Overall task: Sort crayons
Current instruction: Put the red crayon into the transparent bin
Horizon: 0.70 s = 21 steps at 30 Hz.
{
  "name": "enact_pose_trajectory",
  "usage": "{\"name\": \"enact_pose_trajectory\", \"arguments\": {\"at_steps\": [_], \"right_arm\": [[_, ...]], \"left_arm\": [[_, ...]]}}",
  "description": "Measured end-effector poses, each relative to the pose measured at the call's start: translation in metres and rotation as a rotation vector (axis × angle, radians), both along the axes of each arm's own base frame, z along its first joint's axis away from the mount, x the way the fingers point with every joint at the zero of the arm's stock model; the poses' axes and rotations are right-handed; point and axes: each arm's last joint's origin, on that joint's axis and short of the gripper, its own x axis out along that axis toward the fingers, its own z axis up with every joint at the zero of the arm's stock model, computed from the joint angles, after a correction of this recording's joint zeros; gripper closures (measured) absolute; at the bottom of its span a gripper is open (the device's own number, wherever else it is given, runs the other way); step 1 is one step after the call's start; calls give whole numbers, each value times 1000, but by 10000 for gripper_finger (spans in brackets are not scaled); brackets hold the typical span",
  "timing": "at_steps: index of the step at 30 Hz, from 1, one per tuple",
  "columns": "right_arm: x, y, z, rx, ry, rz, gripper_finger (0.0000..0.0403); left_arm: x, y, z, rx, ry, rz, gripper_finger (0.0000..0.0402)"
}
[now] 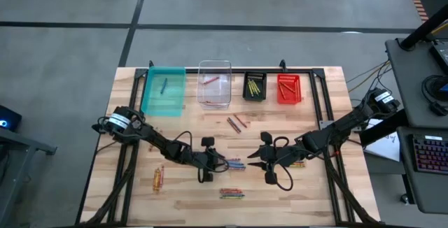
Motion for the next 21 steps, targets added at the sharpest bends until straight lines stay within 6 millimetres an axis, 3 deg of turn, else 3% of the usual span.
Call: {"name": "enact_pose_trajectory", "arguments": {"at_steps": [10,21], "right_arm": [[0,0,0,0,0,0,300],[0,0,0,0,-2,1,300]], "left_arm": [[-1,0,-1,4,7,0,321],[-1,0,-1,2,11,7,324]]}}
